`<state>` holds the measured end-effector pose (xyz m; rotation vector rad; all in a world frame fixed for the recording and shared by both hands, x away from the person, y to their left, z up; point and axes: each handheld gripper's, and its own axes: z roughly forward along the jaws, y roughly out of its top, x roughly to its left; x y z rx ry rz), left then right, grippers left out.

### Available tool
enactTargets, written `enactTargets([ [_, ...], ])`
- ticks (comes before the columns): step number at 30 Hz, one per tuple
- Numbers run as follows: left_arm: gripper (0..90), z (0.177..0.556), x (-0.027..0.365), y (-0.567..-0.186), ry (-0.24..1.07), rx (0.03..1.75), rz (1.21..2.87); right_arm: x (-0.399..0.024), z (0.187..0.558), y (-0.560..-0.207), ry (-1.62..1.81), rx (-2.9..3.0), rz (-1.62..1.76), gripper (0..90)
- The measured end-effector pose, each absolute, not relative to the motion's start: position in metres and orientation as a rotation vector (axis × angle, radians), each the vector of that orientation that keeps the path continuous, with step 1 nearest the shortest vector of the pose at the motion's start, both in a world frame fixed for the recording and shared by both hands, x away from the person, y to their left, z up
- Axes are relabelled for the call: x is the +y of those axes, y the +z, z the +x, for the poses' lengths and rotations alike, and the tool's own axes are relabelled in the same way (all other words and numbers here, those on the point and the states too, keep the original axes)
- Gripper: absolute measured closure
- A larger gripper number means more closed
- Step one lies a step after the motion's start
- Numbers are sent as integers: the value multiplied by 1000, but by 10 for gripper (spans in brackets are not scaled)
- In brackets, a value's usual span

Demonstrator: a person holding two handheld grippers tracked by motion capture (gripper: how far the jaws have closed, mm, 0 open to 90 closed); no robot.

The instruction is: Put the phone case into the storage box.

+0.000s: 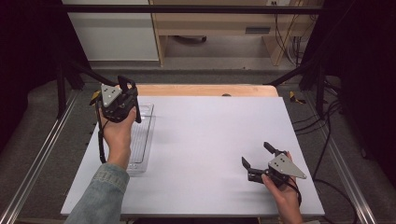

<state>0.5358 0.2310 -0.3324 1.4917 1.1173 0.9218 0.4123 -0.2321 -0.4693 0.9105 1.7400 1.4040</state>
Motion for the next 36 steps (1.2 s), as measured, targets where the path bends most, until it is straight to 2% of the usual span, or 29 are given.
enactTargets([
  [15, 864, 570, 231, -344, 889, 1196, 1448, -235, 411, -466, 1419, 1723, 906, 51],
  [36, 864, 585, 227, -349, 905, 1199, 1484, -237, 409, -463, 1422, 1710, 897, 43],
])
